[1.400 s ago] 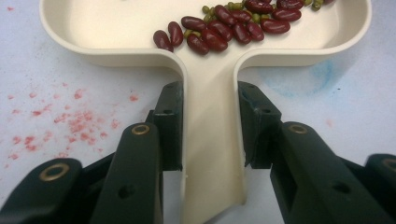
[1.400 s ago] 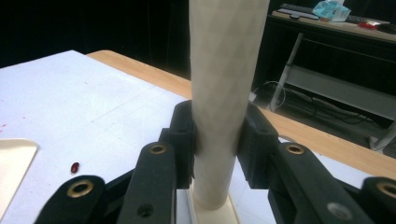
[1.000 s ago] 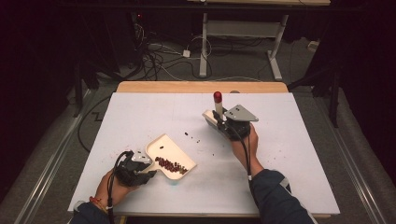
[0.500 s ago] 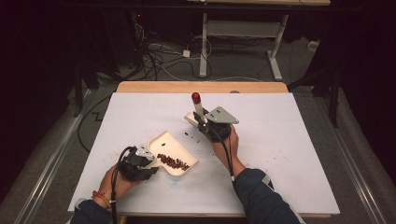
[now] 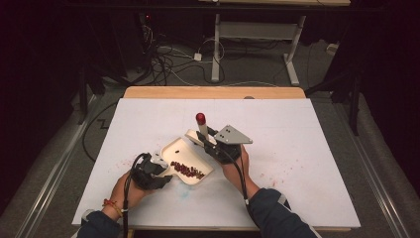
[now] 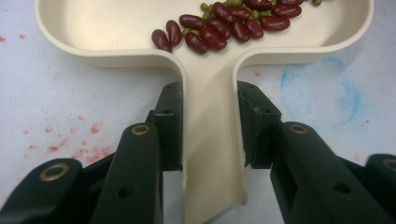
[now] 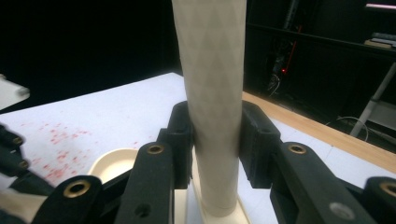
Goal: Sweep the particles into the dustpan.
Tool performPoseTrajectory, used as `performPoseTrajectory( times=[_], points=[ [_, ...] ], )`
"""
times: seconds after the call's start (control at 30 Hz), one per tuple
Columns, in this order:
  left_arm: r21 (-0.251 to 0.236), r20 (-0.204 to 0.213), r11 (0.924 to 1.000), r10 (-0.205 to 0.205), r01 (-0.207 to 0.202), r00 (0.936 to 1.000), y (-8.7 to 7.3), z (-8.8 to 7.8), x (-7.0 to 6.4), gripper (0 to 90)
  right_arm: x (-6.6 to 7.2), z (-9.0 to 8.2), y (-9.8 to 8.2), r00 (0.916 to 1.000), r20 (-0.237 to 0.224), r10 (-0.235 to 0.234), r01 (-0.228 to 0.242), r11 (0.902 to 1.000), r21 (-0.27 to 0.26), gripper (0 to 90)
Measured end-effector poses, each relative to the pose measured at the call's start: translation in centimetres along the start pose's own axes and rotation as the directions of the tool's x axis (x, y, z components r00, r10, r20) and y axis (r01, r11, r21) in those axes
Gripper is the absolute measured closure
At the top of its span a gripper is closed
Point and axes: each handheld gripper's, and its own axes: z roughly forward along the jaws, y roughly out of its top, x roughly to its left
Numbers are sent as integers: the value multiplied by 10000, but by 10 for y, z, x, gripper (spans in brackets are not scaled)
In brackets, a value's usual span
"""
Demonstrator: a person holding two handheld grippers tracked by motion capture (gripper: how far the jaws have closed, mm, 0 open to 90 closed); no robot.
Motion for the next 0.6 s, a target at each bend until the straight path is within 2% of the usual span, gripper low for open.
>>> performPoseTrajectory(
  times=[0.33,0.4,0.6],
  points=[
    [42,-9,10000,88,-88,10000,6,3,-8,630,18,-11,6,9988,-479,113,-110,9999,60,697],
    [42,-23,10000,76,-76,10000,7,3,-9,630,21,-14,9,9963,-815,281,-270,9995,143,704],
    [53,50,9998,186,-186,9998,9,4,-12,630,28,-17,14,9923,-1233,91,-67,9998,199,706]
  ],
)
